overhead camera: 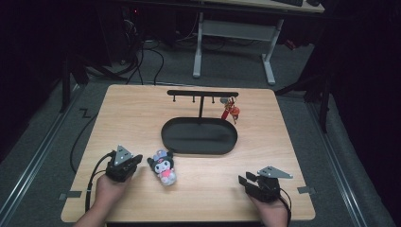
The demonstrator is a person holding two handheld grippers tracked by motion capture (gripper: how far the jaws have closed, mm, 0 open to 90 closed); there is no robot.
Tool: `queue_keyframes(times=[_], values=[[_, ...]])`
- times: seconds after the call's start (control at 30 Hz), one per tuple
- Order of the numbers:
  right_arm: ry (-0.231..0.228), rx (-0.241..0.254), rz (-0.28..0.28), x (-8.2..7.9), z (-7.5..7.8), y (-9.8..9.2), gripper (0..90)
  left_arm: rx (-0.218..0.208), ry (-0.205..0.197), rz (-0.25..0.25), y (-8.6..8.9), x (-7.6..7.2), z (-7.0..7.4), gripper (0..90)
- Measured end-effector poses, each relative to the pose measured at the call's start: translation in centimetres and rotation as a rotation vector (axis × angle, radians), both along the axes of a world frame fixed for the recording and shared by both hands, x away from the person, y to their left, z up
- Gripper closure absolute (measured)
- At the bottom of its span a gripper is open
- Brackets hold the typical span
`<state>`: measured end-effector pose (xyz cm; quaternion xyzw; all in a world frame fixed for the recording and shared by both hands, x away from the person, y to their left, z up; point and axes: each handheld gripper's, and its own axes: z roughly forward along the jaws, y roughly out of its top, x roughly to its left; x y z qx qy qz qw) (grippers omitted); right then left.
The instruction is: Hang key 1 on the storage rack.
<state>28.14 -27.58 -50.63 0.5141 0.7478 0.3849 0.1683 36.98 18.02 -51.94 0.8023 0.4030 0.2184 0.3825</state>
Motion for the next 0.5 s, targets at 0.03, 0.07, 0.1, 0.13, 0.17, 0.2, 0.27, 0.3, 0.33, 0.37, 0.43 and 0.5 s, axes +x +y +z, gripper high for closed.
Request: queue_keyframes(times=[0.03,0.07,0.1,0.13,0.17,0.2,0.27,0.3,0.33,0.37,0.43,0.5], values=[[0.001,0.000,0.010,0.1,-0.1,0.2,60.1,0.015,0.008,0.002,-0.4,0.3,-0.2,90.0],[0.001,0.000,0.017,0.1,-0.1,0.4,60.1,0.026,0.019,0.004,-0.7,0.6,-0.4,90.0],[0.002,0.004,0.021,0.0,0.0,0.5,60.1,0.032,0.028,0.006,-0.9,0.8,-0.6,90.0],[0.003,0.010,0.026,0.0,0.0,0.7,60.2,0.033,0.040,0.007,-1.0,0.9,-0.8,90.0],[0.000,0.010,0.034,-0.1,0.0,0.7,60.2,0.034,0.050,0.002,-1.1,0.9,-0.9,90.0],[0.000,0.011,0.037,-0.1,0.0,0.8,60.3,0.040,0.053,-0.009,-1.3,0.8,-0.9,90.0],[0.002,0.019,0.039,-0.1,0.0,0.8,60.4,0.046,0.053,-0.026,-1.7,0.4,-1.0,90.0],[0.003,0.027,0.036,-0.1,0.0,0.7,60.5,0.047,0.055,-0.033,-1.9,0.3,-1.0,90.0],[0.006,0.033,0.034,-0.1,0.0,0.7,60.7,0.043,0.060,-0.040,-2.2,0.1,-1.0,90.0],[0.006,0.040,0.037,0.0,0.0,0.6,60.7,0.040,0.062,-0.047,-2.5,-0.1,-0.9,90.0],[0.013,0.048,0.038,0.0,-0.1,0.5,60.7,0.045,0.062,-0.074,-3.3,-0.6,-0.7,89.9],[0.016,0.050,0.039,0.0,-0.1,0.5,60.9,0.048,0.056,-0.102,-4.3,-1.2,-0.5,89.9]])
